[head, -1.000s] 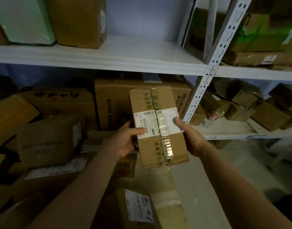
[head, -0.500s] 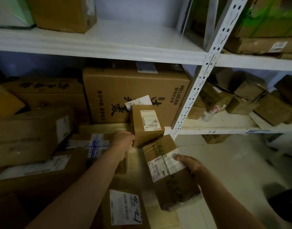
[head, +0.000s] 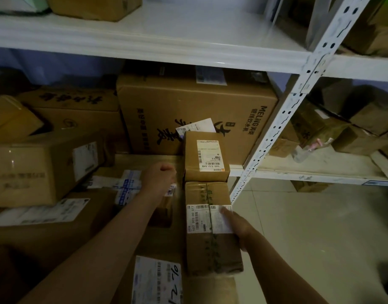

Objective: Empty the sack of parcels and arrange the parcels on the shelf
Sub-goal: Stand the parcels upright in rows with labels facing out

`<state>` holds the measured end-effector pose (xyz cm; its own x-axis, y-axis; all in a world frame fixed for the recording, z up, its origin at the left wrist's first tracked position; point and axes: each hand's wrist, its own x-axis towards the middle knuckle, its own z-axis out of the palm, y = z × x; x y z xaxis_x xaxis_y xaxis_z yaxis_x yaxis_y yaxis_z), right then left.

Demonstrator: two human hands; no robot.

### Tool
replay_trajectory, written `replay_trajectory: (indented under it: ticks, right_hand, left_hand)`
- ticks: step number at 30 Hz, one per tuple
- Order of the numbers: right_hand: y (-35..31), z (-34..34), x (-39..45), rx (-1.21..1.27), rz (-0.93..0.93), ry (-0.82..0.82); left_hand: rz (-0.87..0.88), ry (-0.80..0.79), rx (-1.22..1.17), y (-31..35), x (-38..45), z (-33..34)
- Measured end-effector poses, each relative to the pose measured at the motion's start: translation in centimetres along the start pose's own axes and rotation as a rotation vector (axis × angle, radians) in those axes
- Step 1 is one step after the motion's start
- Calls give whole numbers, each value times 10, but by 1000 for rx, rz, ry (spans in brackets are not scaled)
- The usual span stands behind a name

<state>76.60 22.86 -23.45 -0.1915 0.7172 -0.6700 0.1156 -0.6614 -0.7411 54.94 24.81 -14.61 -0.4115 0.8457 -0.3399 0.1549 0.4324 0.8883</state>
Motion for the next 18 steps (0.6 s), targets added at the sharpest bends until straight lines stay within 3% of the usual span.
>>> replay_trajectory:
  ticks: [3,7,10,11,12,15,18]
  right_hand:
    - [-1,5,7,-117,-55,-2]
    - [0,7,19,-197,-16,117]
    - [-13,12,16,-272,-148,615]
    - [-22,15,14,-253,-257,738]
    - [-32,21,11,-224,-364,762]
    - [-60,50,8,-315,-556,461]
    - [-78,88,9,-725,-629,130]
  left_hand:
    - [6,13,5,-2,-1,-3]
    - [24,88,60,-1,1,-16]
    - [94,145,240,3,7,-35]
    - [107,139,324,4,10,-42]
    - [109,117,430,5,12,-48]
    - [70,-33,704,1,23,-67]
    - [31,-87,768,4,24,-87]
